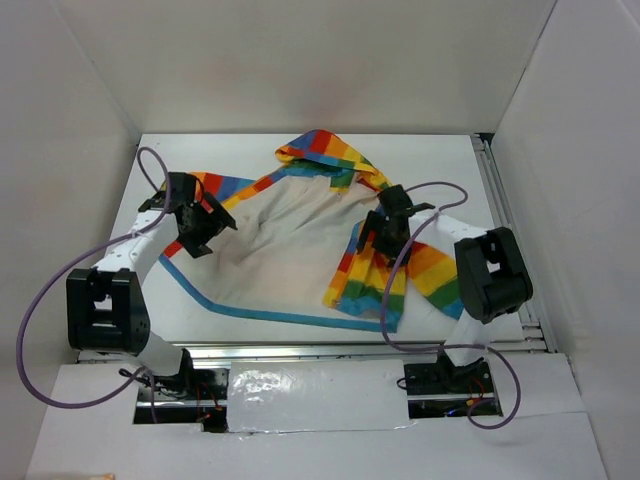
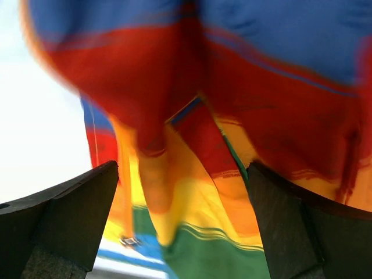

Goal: Zip up the jacket

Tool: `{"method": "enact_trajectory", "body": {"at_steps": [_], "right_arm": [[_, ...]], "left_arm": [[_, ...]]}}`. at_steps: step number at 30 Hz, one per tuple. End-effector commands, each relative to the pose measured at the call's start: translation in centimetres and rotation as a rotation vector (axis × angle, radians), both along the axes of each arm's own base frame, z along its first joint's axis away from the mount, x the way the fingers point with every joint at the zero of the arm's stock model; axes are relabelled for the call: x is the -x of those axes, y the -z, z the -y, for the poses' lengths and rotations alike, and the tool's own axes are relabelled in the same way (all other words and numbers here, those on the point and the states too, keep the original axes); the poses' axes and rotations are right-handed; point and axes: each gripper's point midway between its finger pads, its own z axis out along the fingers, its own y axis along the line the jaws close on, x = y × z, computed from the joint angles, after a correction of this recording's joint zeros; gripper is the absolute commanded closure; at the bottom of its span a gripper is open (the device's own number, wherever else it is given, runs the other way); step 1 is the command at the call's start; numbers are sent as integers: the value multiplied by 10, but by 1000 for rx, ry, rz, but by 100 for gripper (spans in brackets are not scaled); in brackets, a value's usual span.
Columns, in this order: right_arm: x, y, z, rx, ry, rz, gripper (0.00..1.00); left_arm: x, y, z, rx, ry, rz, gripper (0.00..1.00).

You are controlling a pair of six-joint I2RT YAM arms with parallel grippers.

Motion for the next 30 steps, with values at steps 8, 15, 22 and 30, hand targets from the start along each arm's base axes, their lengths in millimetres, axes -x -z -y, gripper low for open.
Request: {"method": "enact_trajectory", "body": {"at_steps": [8, 15, 22, 30], "right_arm": [[-74, -18, 72, 90, 146, 21, 0], [-102, -50, 65, -32, 91, 134, 0], [-88, -86, 43, -121, -13, 227, 0], [-76, -117, 40, -140, -28, 301, 0]], "left_arm": [[39, 41, -70, 141, -298, -164, 1], [58, 68, -102, 139, -435, -259, 1], [47, 87, -125, 166, -549, -304, 1], [29, 90, -148, 98, -627, -345, 1]]}}
